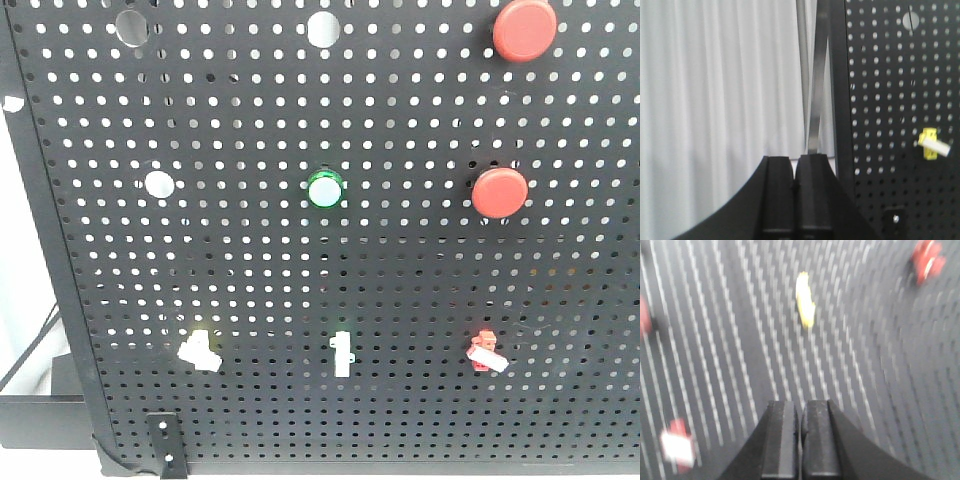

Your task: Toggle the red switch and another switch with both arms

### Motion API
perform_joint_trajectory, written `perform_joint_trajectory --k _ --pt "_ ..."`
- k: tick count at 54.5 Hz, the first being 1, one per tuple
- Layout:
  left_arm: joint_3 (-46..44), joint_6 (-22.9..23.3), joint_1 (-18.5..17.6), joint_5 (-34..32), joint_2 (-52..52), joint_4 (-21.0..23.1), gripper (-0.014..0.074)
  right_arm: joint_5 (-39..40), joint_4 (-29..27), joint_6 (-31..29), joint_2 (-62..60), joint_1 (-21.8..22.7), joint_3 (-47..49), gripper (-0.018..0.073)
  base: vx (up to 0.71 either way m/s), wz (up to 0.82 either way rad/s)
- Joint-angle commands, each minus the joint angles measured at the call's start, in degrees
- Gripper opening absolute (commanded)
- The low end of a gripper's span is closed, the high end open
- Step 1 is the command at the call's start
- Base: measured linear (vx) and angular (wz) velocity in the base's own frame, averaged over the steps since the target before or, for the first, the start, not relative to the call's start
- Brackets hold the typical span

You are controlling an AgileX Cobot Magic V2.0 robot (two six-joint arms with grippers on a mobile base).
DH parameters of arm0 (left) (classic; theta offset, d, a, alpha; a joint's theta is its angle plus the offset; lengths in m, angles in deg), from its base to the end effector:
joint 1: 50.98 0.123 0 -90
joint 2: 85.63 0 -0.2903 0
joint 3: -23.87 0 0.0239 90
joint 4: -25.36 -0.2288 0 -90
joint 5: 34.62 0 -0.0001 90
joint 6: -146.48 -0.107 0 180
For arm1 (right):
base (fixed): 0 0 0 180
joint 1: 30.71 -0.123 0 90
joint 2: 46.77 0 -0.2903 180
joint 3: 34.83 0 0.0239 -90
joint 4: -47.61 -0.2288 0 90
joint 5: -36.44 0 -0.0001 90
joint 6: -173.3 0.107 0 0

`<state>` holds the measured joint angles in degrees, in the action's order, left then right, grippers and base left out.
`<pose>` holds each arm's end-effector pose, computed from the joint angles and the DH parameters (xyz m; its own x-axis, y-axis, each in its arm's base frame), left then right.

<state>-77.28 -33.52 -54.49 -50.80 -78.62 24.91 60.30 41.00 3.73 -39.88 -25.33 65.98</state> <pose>0.0386 -0.0026 0.2358 0.3471 -0.0137 -0.9377 0.0607 0.9981 0.0078 0.0325 -0.0081 0.2468 0.4811 0.2393 -0.8434 -0.0018 0.9623 0.2720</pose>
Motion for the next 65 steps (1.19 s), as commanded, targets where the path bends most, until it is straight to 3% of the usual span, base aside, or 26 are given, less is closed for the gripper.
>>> perform_joint_trajectory --k 1,8,17,23,32,36,40,53,58,65 --pt "0.4 3.1 0.1 -4.9 -1.0 0.4 0.0003 9.0 -3.1 -0.1 -0.5 0.0 -0.1 0.0155 0.0 0.0" --pt "0.4 3.7 0.1 -3.8 -1.0 0.4 0.0003 8.1 -6.7 -0.1 -0.5 0.0 -0.1 0.0155 0.0 0.0" --pt "0.4 3.7 0.1 -3.7 -1.0 0.4 0.0003 5.4 -5.8 -0.2 -0.5 0.0 0.2 0.0155 0.0 0.0" --pt "-1.0 3.7 0.1 -2.4 -0.9 0.4 0.0003 -3.2 1.2 -0.2 -0.5 0.0 4.2 0.0141 0.0 0.0" --pt "-9.1 3.5 0.1 7.8 1.0 -2.2 0.0003 -20.4 16.5 -0.1 0.7 0.0 13.5 0.0041 0.0 0.0" --pt "-12.2 3.5 0.1 11.6 3.6 -5.1 0.0003 -26.0 18.0 -0.1 2.4 0.0 16.1 -0.0015 0.0 0.0" --pt "-13.9 3.5 0.1 13.3 6.8 -6.6 0.0003 -28.8 17.8 -0.1 4.2 0.0 16.7 -0.0015 0.0 0.0" --pt "-14.0 3.4 -0.1 12.9 17.7 -6.3 0.0003 -28.7 17.2 -1.0 11.3 -0.1 16.6 -0.0011 0.0 0.0" --pt "-14.2 3.2 -1.2 6.8 22.4 -7.5 0.0003 -23.9 17.2 -2.8 16.4 -0.1 16.6 -0.0009 0.0 0.0" --pt "-14.2 5.4 -4.8 -4.2 29.6 -15.0 0.0003 -12.9 17.8 -2.3 23.6 -0.1 17.2 -0.0009 0.0 0.0"
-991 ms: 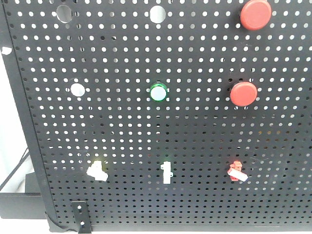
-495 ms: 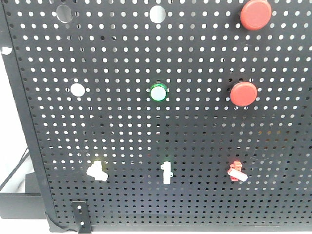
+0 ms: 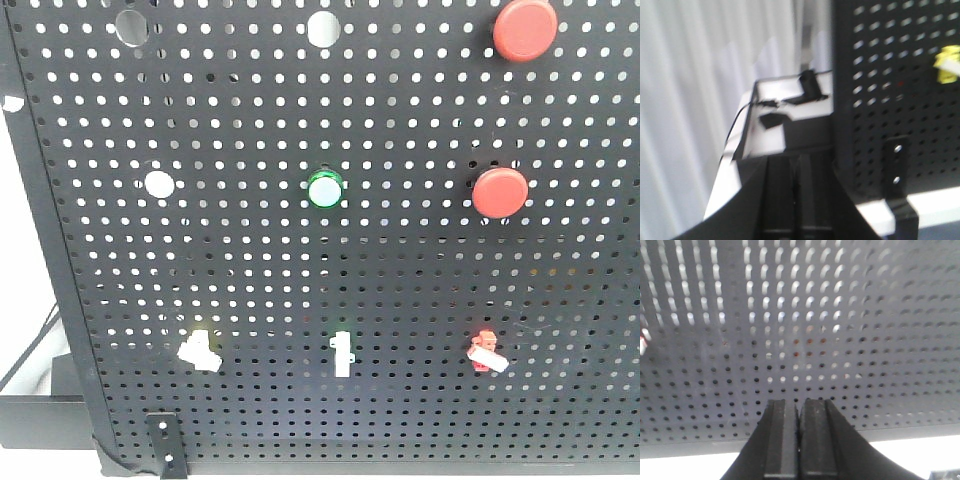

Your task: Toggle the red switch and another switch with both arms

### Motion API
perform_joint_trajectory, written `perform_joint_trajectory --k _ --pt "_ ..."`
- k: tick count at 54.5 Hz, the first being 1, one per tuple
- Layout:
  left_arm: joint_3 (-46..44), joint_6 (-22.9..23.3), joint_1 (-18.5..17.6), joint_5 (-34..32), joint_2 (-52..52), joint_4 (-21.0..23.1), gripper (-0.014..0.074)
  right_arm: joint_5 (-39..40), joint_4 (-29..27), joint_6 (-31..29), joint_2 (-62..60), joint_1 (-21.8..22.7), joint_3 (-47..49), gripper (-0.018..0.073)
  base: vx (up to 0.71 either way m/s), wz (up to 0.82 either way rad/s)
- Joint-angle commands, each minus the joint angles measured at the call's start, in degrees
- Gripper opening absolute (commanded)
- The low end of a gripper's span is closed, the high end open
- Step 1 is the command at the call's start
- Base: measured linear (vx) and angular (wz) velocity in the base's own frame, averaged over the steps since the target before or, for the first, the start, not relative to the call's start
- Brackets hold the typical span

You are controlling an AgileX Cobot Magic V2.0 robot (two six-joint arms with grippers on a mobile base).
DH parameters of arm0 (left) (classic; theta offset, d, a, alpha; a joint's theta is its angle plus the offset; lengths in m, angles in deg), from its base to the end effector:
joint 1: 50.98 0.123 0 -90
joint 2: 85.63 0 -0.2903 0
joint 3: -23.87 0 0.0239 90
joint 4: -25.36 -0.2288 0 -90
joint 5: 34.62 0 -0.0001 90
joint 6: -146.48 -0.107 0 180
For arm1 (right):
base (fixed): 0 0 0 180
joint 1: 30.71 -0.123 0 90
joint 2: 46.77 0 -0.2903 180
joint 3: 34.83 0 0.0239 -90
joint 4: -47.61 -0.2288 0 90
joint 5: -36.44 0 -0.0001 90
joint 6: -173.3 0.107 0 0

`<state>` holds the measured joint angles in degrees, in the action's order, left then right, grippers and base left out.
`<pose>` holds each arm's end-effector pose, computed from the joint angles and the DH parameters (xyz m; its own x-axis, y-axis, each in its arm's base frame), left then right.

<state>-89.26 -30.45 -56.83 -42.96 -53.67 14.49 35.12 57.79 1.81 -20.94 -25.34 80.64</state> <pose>0.0896 -0.0121 0.2639 0.0063 0.1338 -0.9910 0.1294 0.9826 0.1335 0.0742 -0.0074 0.2687 -0.0317 -0.0262 -0.9992 0.0968 0.9949 -0.0292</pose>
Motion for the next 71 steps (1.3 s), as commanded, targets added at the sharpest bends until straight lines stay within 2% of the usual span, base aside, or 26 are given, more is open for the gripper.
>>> perform_joint_trajectory --k 1,8,12,15,22,29,32,41,61,68,71 --pt "-2.3 3.1 -3.0 -13.0 5.5 -5.4 0.0003 13.2 1.2 -0.2 5.5 -0.1 2.7 -0.0009 0.0 0.0" --pt "-3.2 12.7 -7.1 -21.0 13.7 -14.9 0.0 19.5 6.5 2.0 13.0 -0.1 4.1 -0.0009 0.0 0.0" --pt "-5.8 15.1 -8.4 -22.7 18.0 -19.7 0.0 23.2 10.7 6.6 15.8 -0.1 4.6 -0.0009 0.0 0.0" --pt "-8.6 15.8 -9.0 -23.5 21.1 -21.2 0.0 26.2 14.6 11.1 17.6 -0.1 4.6 -0.0009 0.0 0.0" --pt "-14.6 16.8 -9.3 -25.3 28.3 -21.0 0.0001 29.6 25.0 19.8 21.1 -0.1 4.6 -0.0009 0.0 0.0" --pt "-18.2 16.9 -9.3 -29.6 33.2 -23.0 0.0001 29.7 30.6 22.4 22.8 -0.1 4.6 -0.0009 0.0 0.0" --pt "-19.5 17.0 -9.6 -30.8 35.0 -24.3 0.0001 29.7 30.8 22.5 22.9 -0.1 4.6 -0.0009 0.0 0.0" --pt "-23.7 16.9 -11.6 -30.7 40.5 -24.3 0.0001 29.5 30.8 22.5 22.9 -0.1 4.6 -0.0009 0.0 0.0" --pt "-28.5 16.2 -12.0 -28.6 47.7 -23.9 0.0001 29.5 30.8 22.5 22.9 -0.1 4.6 -0.0009 0.0 0.0" --pt "-28.5 12.8 -12.0 -27.4 48.1 -23.6 0.0001 29.5 30.8 22.5 22.9 -0.1 4.6 -0.0009 0.0 0.0" --pt "-28.5 11.1 -12.0 -26.5 48.2 -21.9 0.0001 29.5 30.8 22.5 22.9 -0.1 4.6 -0.0009 0.0 0.0"
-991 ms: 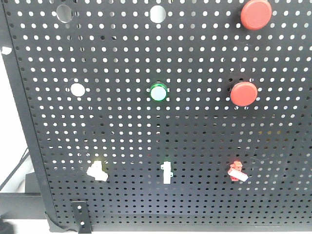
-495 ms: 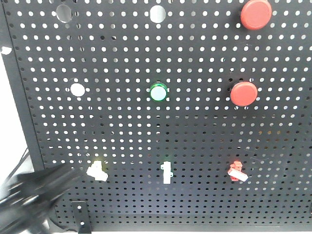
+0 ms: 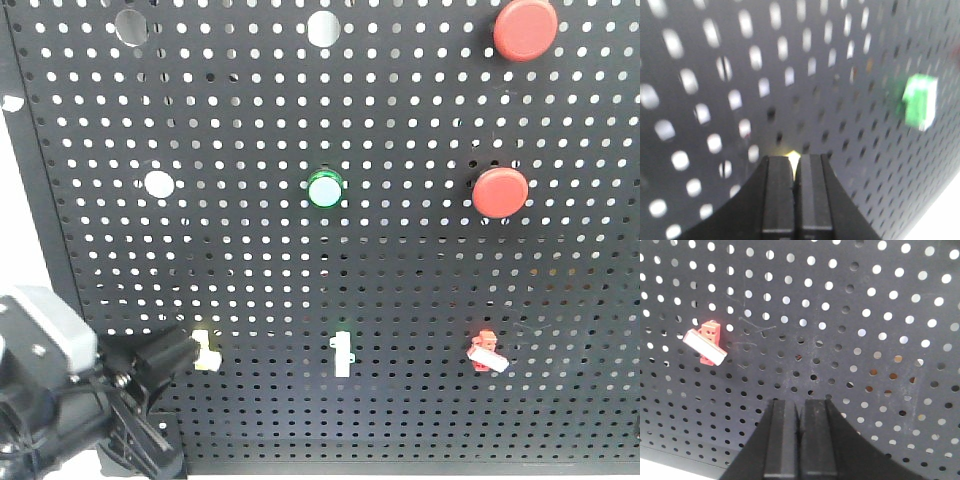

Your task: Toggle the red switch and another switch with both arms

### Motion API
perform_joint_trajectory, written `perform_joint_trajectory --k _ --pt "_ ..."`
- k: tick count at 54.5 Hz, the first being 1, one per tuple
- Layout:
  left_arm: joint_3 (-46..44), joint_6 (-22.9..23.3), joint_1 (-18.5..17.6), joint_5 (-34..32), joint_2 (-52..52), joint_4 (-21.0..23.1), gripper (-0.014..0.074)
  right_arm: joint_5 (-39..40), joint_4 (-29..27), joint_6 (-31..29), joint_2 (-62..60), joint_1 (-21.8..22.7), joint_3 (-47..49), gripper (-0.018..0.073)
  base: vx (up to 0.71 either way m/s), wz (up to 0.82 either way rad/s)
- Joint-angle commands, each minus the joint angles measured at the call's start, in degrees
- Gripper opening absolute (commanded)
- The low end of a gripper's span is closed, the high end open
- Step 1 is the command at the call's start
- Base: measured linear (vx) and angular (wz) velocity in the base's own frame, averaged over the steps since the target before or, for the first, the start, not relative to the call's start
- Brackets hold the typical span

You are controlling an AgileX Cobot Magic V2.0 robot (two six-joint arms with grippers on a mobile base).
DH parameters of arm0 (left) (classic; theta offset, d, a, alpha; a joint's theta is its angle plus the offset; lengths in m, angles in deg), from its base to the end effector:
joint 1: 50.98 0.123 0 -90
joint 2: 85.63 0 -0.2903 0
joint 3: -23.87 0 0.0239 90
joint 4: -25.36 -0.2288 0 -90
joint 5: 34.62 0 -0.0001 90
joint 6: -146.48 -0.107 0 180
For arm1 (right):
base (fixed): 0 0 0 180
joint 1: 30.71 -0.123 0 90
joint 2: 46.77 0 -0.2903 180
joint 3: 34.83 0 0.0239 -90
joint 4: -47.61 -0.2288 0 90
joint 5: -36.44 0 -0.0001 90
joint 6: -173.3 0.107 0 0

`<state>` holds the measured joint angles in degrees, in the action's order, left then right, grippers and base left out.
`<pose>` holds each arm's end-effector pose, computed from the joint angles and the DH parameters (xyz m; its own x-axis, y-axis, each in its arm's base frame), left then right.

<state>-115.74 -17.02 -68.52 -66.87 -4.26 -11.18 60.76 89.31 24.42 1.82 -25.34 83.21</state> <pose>0.2421 -0.1121 0.3012 0.0797 0.2418 -0.9670 0.5878 0.7721 0.2415 0.1356 0.0166 0.2793 -0.0075 -0.1330 -0.9911 -0.1854 0.9741 -0.1293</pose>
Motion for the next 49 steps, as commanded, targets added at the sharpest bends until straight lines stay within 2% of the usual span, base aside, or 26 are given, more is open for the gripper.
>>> perform_joint_trajectory --k 1,8,22,29,33,37,40,45,49 --pt "-2.1 -2.8 -0.3 -2.3 -1.2 4.3 0.0001 3.9 -0.8 -0.1 0.2 -0.1 2.0 -0.0009 0.0 0.0" --pt "-2.1 -5.7 -0.3 -0.7 -1.2 9.8 0.0001 3.9 -0.8 -0.1 0.2 -0.1 2.0 -0.0009 0.0 0.0" --pt "-2.1 -5.4 -0.3 -0.3 -1.2 9.8 0.0001 3.9 -0.8 -0.1 0.2 -0.1 2.0 -0.0009 0.0 0.0" --pt "-2.1 -5.5 -0.3 -3.2 -1.7 10.0 0.0001 3.9 -0.5 -0.1 0.2 -0.1 2.0 -0.0009 0.0 0.0" --pt "-2.1 -5.6 -0.3 -4.1 -2.9 11.3 0.0001 4.4 1.8 -0.1 0.2 -0.1 2.0 -0.0009 0.0 0.0" --pt "-2.1 -5.6 -0.3 -2.5 -4.6 11.5 0.0001 6.5 6.9 0.1 0.2 -0.1 2.2 -0.0009 0.0 0.0" --pt "-2.1 -6.3 -0.3 0.0 -6.2 12.0 0.0001 7.8 10.8 2.7 0.2 -0.1 3.0 -0.0009 0.0 0.0" --pt "-1.0 -8.3 -0.3 1.5 -8.4 14.6 0.0001 7.9 13.0 8.1 0.5 -0.1 4.7 -0.0009 0.0 0.0" --pt "1.0 -11.0 -0.3 0.7 -10.3 17.4 0.0001 8.9 13.0 9.1 1.8 -0.1 6.0 -0.0009 0.0 0.0"
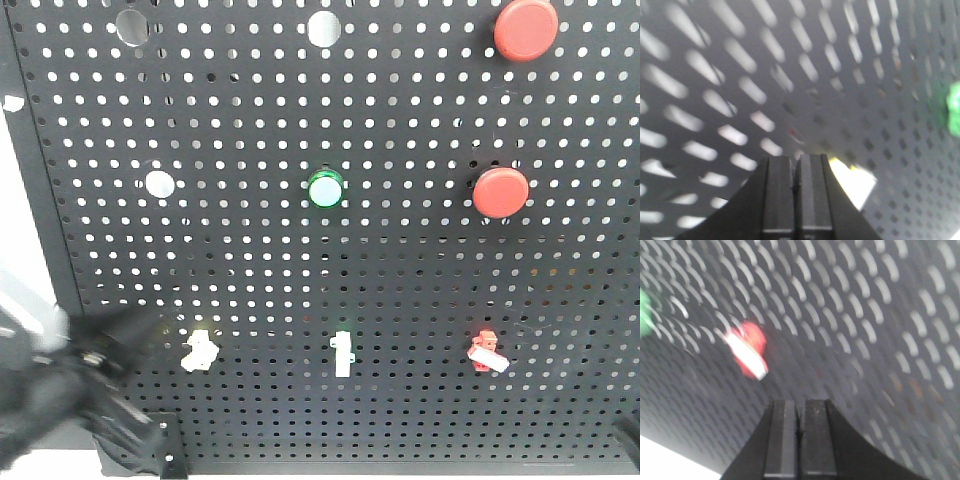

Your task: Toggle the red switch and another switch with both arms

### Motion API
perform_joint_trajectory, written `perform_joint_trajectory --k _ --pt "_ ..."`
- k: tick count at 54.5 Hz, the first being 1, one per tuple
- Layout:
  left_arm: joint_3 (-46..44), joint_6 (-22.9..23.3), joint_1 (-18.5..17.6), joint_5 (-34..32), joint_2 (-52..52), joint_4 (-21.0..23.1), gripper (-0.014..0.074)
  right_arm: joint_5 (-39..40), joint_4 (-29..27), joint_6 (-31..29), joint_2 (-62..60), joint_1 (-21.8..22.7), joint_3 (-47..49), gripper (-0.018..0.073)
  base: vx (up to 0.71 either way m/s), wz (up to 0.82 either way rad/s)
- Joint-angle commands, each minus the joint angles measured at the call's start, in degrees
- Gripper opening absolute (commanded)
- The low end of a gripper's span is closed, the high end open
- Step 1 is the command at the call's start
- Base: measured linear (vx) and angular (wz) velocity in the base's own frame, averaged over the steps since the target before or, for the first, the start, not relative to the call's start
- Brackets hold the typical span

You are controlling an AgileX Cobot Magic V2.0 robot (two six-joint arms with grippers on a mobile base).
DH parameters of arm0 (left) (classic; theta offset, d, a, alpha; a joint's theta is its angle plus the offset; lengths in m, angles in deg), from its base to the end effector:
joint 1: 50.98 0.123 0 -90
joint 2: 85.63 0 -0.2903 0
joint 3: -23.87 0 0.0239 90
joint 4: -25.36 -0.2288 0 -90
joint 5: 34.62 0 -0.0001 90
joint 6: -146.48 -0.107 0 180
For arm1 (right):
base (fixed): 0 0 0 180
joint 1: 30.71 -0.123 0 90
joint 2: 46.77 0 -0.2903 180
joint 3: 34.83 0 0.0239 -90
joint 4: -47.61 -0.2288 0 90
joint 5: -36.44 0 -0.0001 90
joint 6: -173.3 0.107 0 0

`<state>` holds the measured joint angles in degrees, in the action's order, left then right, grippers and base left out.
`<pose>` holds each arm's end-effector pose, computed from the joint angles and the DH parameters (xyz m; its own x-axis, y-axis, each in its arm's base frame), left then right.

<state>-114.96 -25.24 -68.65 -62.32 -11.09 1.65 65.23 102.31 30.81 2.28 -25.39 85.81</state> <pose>0.2267 -0.0932 0.3249 0.1063 0.1975 -0.9745 0.4643 0.8568 0.2243 0.1361 0.0295 0.2913 0.0583 -0.2219 -0.9733 -0.3008 0.9258 -0.2291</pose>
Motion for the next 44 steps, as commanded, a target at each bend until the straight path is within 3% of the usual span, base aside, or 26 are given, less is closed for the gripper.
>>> perform_joint_trajectory --k 1,10,20,26,31,36,44 --pt "0.7 -3.2 -0.2 -4.1 -3.7 5.2 0.0001 4.8 0.0 2.7 1.6 -0.1 3.6 -0.0009 0.0 0.0" --pt "6.8 -4.3 -0.2 -7.9 -6.9 10.5 0.0001 11.0 -0.3 3.0 6.5 -0.1 5.6 -0.0009 0.0 0.0" --pt "10.2 -4.3 -0.2 -9.7 -8.0 11.5 0.0001 12.1 -3.4 5.2 11.9 -1.4 9.5 -0.0009 0.0 0.0" --pt "10.4 -4.3 -0.2 -10.2 -8.0 11.5 0.0001 6.5 -7.2 4.9 14.0 -8.1 12.4 -0.0009 0.0 0.0" --pt "10.4 -4.3 -0.2 -10.5 -8.0 11.5 0.0001 -1.2 -11.3 -0.2 15.3 -14.7 14.6 -0.0009 0.0 0.0" --pt "10.4 -4.3 -0.2 -10.4 -8.0 11.5 0.0001 -7.0 -21.2 -9.4 16.5 -20.0 16.2 -0.0009 0.0 0.0" --pt "10.4 -4.3 -0.2 -10.4 -8.0 11.5 0.0001 -6.5 -40.5 -20.5 17.3 -20.6 16.2 -0.0009 0.0 0.0"
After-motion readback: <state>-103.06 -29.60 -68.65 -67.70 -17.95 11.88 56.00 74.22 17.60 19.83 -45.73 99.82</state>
